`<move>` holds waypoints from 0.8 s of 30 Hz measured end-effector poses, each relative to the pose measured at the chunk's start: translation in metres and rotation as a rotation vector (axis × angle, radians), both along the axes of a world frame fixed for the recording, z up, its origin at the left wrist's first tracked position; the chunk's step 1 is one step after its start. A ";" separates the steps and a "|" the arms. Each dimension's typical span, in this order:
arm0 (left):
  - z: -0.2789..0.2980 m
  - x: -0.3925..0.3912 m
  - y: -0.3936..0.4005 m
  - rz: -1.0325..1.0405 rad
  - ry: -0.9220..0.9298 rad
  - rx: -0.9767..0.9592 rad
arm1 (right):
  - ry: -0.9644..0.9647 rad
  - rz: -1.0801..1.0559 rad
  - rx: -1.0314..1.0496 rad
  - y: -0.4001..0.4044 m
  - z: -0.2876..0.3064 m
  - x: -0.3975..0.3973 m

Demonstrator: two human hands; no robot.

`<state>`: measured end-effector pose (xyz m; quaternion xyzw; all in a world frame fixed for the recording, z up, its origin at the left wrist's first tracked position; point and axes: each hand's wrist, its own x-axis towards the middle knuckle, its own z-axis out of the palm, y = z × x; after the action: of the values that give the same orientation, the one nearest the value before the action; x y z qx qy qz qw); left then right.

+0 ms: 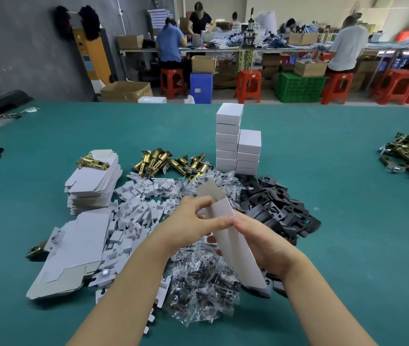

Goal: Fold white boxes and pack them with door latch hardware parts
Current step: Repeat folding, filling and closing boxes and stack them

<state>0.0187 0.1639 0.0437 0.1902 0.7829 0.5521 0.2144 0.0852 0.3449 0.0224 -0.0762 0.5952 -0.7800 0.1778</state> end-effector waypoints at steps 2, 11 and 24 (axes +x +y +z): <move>0.001 0.000 0.001 0.000 -0.007 -0.020 | 0.012 -0.005 0.013 0.002 -0.002 0.000; -0.003 0.004 0.010 0.051 0.040 0.080 | 0.003 -0.055 -0.025 0.012 -0.011 -0.007; -0.024 0.012 0.013 0.236 -0.042 0.226 | 0.003 -0.337 -0.106 0.013 -0.026 -0.014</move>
<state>0.0308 0.1769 0.0195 0.1084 0.7280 0.6620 0.1414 0.0711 0.3574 -0.0035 0.0140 0.5579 -0.8288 0.0394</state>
